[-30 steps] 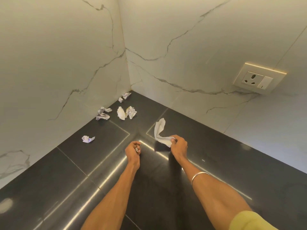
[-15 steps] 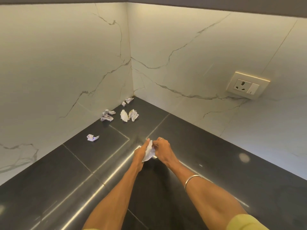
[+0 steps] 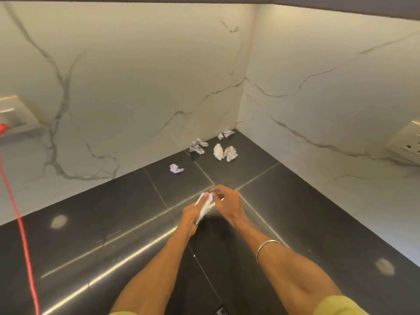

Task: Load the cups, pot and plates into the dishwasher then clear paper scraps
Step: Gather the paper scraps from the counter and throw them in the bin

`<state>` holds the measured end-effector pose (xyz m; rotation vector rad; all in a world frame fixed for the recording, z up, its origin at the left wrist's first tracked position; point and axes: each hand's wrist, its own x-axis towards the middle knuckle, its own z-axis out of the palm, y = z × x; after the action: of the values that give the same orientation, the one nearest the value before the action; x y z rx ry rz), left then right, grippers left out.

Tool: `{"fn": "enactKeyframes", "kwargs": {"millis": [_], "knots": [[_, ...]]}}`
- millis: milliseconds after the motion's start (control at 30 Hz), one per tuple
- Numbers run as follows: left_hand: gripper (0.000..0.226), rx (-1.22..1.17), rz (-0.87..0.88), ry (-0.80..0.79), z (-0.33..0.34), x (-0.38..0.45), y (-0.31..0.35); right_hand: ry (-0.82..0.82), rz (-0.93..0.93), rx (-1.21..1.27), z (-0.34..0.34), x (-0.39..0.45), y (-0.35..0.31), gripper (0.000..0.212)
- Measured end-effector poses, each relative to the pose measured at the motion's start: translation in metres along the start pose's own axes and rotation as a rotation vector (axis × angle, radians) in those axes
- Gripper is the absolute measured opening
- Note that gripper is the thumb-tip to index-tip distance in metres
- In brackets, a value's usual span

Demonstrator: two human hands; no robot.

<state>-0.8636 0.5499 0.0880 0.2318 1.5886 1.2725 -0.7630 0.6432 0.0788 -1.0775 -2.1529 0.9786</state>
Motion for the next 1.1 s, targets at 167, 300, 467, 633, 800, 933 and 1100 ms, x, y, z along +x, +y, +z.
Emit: {"fn": "enactKeyframes", "kwargs": {"millis": [167,300,467,633,800,933,1100], "knots": [[0.062,-0.221,-0.001,0.136,-0.043,0.005,0.011,-0.067,-0.005,0.01,0.03,0.033,-0.021,0.02],[0.058,-0.338,0.026,0.218,-0.067,0.007,0.019,-0.133,-0.007,-0.012,0.053,0.058,-0.031,0.023],[0.055,-0.455,-0.041,0.25,-0.082,0.029,0.029,-0.22,0.071,-0.028,0.088,0.088,-0.031,0.039],[0.021,-0.601,-0.049,0.394,-0.092,0.051,0.034,-0.353,0.076,-0.093,0.115,0.116,-0.039,0.064],[0.009,-0.609,-0.087,0.437,-0.094,0.062,0.027,-0.421,-0.107,-0.282,0.134,0.142,-0.046,0.077],[0.008,-0.685,-0.065,0.335,-0.105,0.063,0.018,-0.456,-0.191,-0.44,0.146,0.152,-0.038,0.074],[0.021,-0.789,-0.019,0.335,-0.107,0.072,0.017,-0.312,-0.187,-0.313,0.141,0.14,-0.024,0.042]]}}
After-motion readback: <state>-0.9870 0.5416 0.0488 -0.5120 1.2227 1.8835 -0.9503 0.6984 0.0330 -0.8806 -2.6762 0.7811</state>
